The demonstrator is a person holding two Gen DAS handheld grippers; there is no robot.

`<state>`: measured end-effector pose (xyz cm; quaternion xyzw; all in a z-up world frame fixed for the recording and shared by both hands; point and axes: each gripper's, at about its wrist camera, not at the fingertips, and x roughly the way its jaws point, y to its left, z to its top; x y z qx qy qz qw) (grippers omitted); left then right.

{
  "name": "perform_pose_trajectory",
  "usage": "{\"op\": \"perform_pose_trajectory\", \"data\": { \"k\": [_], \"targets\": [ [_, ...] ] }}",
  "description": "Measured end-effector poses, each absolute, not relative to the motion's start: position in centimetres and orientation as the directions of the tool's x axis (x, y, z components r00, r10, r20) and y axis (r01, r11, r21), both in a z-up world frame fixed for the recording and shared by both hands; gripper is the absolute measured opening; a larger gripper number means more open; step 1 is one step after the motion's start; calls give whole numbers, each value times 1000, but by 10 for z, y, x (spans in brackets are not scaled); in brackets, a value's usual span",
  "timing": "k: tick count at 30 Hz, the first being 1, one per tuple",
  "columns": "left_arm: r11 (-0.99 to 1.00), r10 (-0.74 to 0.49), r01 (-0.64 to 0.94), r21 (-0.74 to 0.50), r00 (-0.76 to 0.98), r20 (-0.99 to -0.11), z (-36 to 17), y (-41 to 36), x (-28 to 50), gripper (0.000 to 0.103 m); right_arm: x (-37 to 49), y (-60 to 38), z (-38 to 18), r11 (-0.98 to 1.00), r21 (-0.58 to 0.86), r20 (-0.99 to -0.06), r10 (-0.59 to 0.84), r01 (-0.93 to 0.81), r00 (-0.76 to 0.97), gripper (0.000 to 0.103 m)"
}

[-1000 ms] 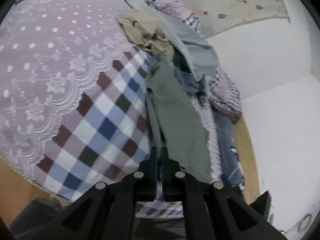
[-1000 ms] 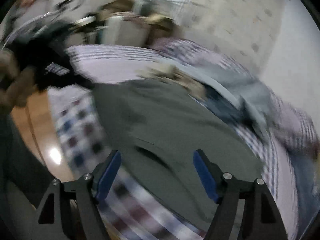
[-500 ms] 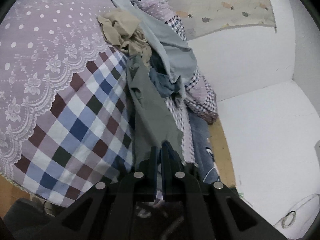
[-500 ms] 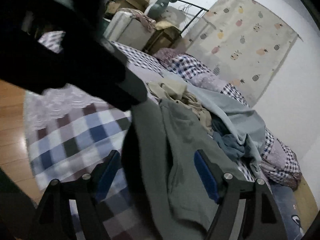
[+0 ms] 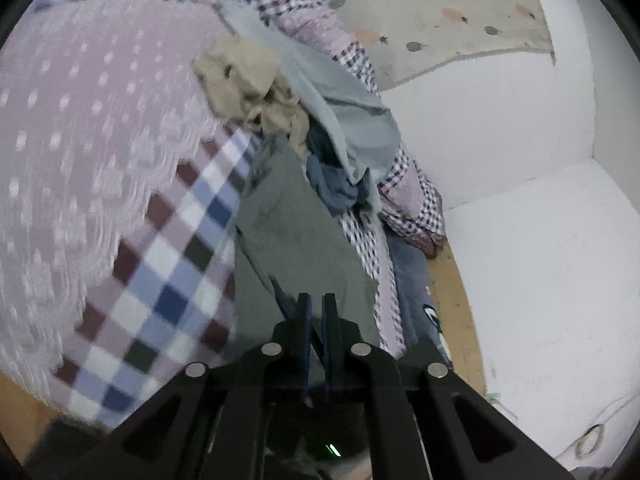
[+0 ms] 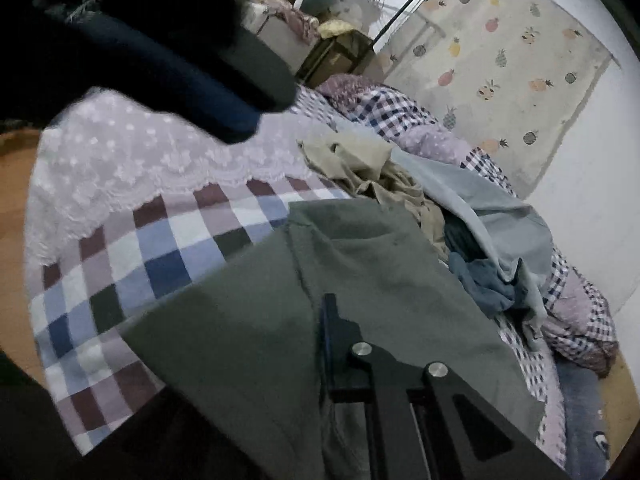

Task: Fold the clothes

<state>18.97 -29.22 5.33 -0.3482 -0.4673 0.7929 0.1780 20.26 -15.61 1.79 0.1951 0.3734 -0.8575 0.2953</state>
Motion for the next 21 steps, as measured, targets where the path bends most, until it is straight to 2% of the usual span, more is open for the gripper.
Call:
{"op": "perform_pose_trajectory", "data": {
  "k": [2, 4, 12, 21],
  "targets": [
    [-539, 593, 21, -842, -700, -397, 60, -290, 178, 38, 205, -148, 26, -558, -496, -554, -386, 665, -738, 4],
    [-543, 611, 9, -840, -682, -403, 60, -284, 161, 54, 204, -137, 40, -580, -456, -547, -415, 675, -727, 4],
    [-621, 621, 50, -782, -578, -529, 43, -275, 60, 57, 204, -111, 85, -625, -318, -551, -490, 712, -676, 4],
    [-615, 651, 85, -784, -507, -565, 9, -282, -25, 57, 200, -90, 98, -634, -261, -543, -526, 728, -654, 4]
  ]
}}
